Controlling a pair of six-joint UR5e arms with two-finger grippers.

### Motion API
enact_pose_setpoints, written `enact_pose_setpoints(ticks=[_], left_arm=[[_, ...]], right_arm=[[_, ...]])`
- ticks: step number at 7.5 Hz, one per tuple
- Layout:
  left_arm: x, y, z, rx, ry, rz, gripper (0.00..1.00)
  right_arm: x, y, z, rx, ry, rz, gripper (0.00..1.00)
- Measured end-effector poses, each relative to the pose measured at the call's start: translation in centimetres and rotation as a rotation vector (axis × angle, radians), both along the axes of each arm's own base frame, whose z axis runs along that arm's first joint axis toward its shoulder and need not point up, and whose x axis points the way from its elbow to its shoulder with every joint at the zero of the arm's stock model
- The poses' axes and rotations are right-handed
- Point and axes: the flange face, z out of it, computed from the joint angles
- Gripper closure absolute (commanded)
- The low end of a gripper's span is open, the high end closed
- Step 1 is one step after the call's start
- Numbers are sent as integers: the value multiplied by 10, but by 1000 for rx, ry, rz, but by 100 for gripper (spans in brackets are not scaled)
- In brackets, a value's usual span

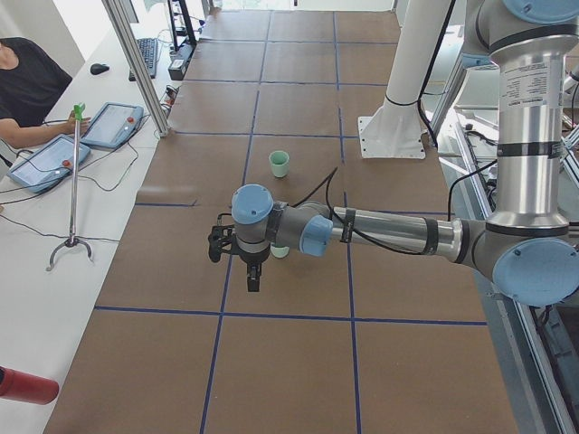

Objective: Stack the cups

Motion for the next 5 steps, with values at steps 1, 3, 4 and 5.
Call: enact_pose_setpoints(ticks=[1,3,4,5], left_arm=[[20,7,-1,-12,18,-10,0],[66,14,-11,-38,41,-2,0],[86,17,-13,-42,41,2,0],[103,20,-13,-49,43,10,0]], right_arm=[[0,0,0,1,0,0,0],[0,0,0,1,0,0,0],[0,0,0,1,0,0,0],[0,0,0,0,0,0,0]])
